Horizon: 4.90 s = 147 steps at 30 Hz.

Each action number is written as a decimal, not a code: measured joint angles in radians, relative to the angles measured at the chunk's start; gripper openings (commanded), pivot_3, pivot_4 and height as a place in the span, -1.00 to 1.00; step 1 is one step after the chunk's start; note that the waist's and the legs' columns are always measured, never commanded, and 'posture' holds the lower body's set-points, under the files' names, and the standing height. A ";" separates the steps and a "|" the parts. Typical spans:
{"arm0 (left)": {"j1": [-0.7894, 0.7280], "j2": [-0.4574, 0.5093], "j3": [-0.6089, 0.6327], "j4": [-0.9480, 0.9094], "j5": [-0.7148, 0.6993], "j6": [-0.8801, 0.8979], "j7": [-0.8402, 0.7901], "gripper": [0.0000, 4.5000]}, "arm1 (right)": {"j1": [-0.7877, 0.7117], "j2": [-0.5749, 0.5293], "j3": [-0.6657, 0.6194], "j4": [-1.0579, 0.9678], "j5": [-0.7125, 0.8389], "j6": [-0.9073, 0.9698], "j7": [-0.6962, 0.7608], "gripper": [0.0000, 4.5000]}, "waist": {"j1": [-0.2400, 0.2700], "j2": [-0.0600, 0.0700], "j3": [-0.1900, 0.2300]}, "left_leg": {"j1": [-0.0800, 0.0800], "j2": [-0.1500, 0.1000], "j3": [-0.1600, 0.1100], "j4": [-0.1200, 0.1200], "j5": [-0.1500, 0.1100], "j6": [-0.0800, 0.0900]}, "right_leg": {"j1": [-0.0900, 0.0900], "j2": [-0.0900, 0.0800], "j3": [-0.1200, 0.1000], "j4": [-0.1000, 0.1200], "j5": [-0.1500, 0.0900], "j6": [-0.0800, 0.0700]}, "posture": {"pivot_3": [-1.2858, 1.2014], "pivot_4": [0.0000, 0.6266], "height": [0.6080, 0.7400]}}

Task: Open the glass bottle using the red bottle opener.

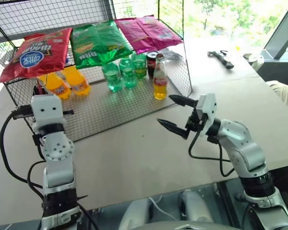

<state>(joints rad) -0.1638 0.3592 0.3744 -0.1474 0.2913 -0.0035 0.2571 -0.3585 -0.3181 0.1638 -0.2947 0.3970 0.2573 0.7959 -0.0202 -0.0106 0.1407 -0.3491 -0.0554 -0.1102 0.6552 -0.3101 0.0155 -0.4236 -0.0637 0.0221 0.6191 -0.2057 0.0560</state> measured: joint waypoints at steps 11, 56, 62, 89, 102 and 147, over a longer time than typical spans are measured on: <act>-0.011 0.004 -0.012 0.000 0.166 0.031 0.091 -0.99 | 0.001 0.000 0.001 0.012 -0.017 -0.003 0.000 1.00 | 0.000 -0.002 -0.001 | 0.000 0.000 0.003 0.000 0.000 0.000 | -0.002 0.000 0.003 0.003 0.000 0.000 | 0.03 -0.52 1.00; -0.120 0.041 -0.150 0.083 0.220 0.156 0.108 -0.99 | 0.050 -0.008 0.007 0.002 -0.045 -0.029 -0.021 1.00 | 0.010 -0.006 -0.002 | -0.012 -0.004 -0.005 0.015 0.000 0.000 | -0.008 -0.003 -0.005 0.010 0.001 0.000 | 0.03 -0.52 1.00; -0.010 0.002 -0.168 0.046 0.139 0.110 0.027 -0.99 | 0.057 -0.012 0.007 -0.001 -0.049 -0.028 -0.031 1.00 | 0.008 -0.006 -0.002 | -0.013 -0.004 -0.005 0.015 0.000 0.000 | -0.008 -0.005 -0.005 0.009 0.000 0.000 | 0.03 -0.52 1.00; -0.038 -0.351 -0.340 0.025 -1.183 0.576 -0.855 -0.99 | 0.011 -0.003 0.025 -0.103 0.207 0.755 -0.170 1.00 | 0.010 -0.006 -0.002 | -0.013 -0.005 -0.006 0.018 0.000 0.001 | -0.006 -0.003 -0.006 0.010 0.001 0.001 | 0.03 -0.52 1.00; -0.055 -0.247 -0.341 0.009 -1.394 0.800 -1.006 -0.99 | -0.008 -0.082 -0.059 -0.136 0.429 0.963 -0.144 1.00 | 0.009 -0.005 -0.002 | -0.012 -0.006 -0.006 0.018 0.000 0.001 | -0.005 -0.003 -0.005 0.010 0.001 0.001 | 0.03 -0.52 1.00; -0.096 -0.216 -0.377 0.103 -0.992 0.461 -1.098 0.98 | -0.061 -0.048 -0.174 0.048 0.244 0.647 -0.414 -1.00 | 0.015 -0.005 -0.002 | -0.013 -0.006 -0.005 0.018 0.000 0.001 | -0.006 -0.003 -0.004 0.009 0.001 0.001 | 0.03 -0.52 1.00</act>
<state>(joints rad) -0.2602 0.1427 -0.0029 -0.0444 -0.7003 0.4577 -0.8407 -0.4196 -0.3664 -0.0103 -0.2471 0.6408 0.9041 0.3820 -0.0056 -0.0157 0.1383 -0.3624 -0.0614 -0.1148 0.6729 -0.3101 0.0168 -0.4297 -0.0672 0.0177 0.6276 -0.2046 0.0575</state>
